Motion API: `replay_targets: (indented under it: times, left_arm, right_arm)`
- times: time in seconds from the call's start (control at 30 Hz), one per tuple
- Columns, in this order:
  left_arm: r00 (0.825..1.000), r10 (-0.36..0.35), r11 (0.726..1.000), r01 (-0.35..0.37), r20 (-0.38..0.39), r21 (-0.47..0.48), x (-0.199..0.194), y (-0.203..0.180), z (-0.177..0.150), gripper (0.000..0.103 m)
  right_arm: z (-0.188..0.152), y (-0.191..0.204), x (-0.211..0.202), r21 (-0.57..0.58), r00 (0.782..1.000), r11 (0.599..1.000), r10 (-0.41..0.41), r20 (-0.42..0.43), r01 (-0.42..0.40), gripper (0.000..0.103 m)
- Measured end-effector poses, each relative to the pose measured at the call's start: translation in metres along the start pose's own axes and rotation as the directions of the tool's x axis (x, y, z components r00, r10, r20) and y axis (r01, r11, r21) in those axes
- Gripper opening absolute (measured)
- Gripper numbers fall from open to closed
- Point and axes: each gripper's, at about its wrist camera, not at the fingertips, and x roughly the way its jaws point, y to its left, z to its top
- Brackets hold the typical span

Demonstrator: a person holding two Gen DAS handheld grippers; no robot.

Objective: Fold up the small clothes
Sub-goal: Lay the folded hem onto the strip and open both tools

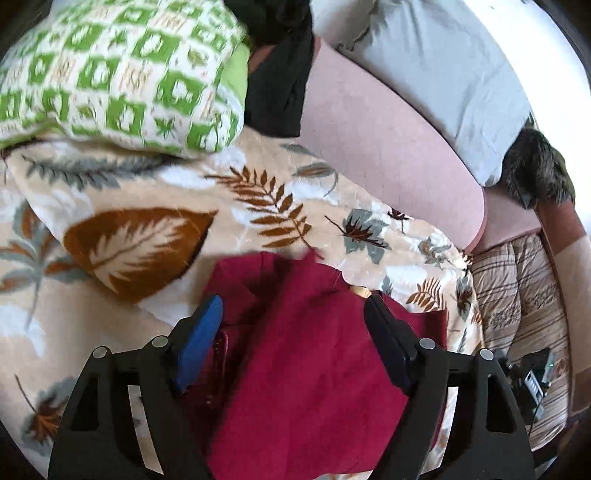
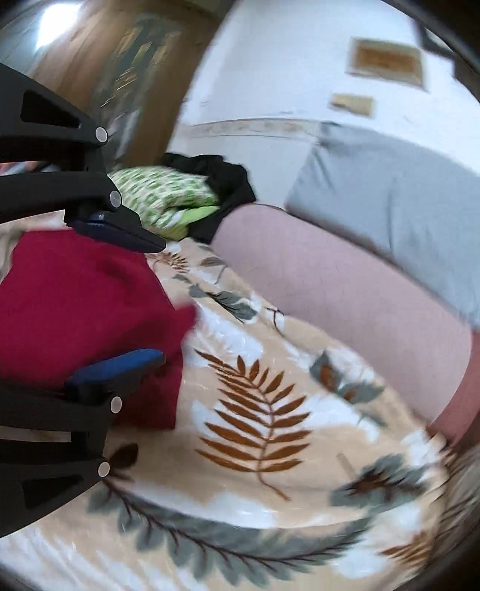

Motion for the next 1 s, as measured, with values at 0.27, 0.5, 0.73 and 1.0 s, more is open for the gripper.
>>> replay_targets:
  times: [0.27, 0.5, 0.73, 1.0]
  left_arm:
    - [0.979, 0.186, 0.982, -0.182, -0.088, 0.05, 0.063, -0.004, -0.033, 0.079]
    - [0.967, 0.232, 0.966, -0.242, -0.102, -0.091, 0.088, 0.047, -0.031, 0.081]
    - [0.966, 0.256, 0.966, -0.257, -0.045, -0.034, 0.056, 0.033, -0.043, 0.08]
    - [0.96, 0.28, 0.96, -0.28, 0.016, -0.01, 0.006, 0.031, -0.084, 0.08]
  right_arm:
    - [-0.032, 0.03, 0.077, -0.3, 0.965, 0.93, -0.247, -0.087, 0.211, 0.042]
    - [-0.009, -0.008, 0.127, -0.317, 0.894, 0.853, -0.446, -0.031, 0.415, 0.025]
    - [-0.011, 0.016, 0.099, -0.32, 0.882, 0.831, -0.47, 0.032, 0.454, 0.027]
    - [-0.042, 0.09, 0.111, -0.388, 0.953, 0.9, -0.27, -0.136, 0.199, 0.033]
